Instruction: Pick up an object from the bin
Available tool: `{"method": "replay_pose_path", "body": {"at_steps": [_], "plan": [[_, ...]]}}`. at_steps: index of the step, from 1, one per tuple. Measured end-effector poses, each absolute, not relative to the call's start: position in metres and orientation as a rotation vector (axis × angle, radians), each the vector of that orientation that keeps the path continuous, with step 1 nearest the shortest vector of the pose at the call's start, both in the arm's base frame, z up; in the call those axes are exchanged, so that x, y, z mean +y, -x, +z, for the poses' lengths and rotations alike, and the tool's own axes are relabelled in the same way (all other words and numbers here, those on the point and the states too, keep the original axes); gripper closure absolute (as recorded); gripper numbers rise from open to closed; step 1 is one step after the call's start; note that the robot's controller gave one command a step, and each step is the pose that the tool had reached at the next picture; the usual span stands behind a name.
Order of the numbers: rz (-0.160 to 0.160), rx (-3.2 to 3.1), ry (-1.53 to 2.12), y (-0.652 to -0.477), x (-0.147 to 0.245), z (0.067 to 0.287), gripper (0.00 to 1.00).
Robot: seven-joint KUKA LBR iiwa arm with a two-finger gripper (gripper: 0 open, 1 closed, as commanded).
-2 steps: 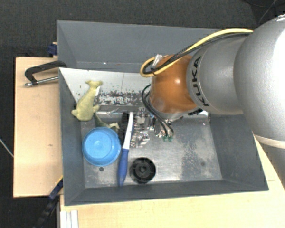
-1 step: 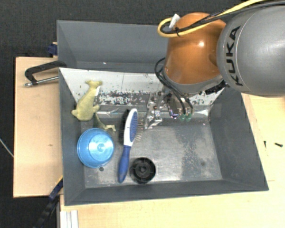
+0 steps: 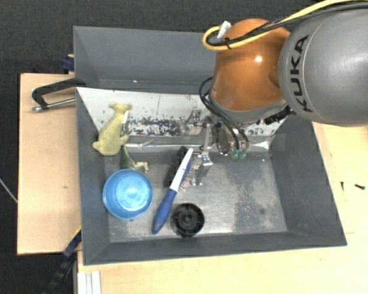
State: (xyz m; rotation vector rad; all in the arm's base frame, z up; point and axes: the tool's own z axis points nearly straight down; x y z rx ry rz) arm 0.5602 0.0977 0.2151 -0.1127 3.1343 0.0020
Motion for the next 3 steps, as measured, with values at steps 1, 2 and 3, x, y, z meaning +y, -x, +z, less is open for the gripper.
{"method": "replay_pose_path", "body": {"at_steps": [1, 2, 3], "plan": [[0.003, 3.121, 0.324, -0.591, 0.096, 0.072, 0.00], [0.002, 3.103, 0.322, -0.595, 0.095, 0.077, 1.00], [0.002, 3.111, 0.320, -0.591, 0.097, 0.253, 1.00]]}}
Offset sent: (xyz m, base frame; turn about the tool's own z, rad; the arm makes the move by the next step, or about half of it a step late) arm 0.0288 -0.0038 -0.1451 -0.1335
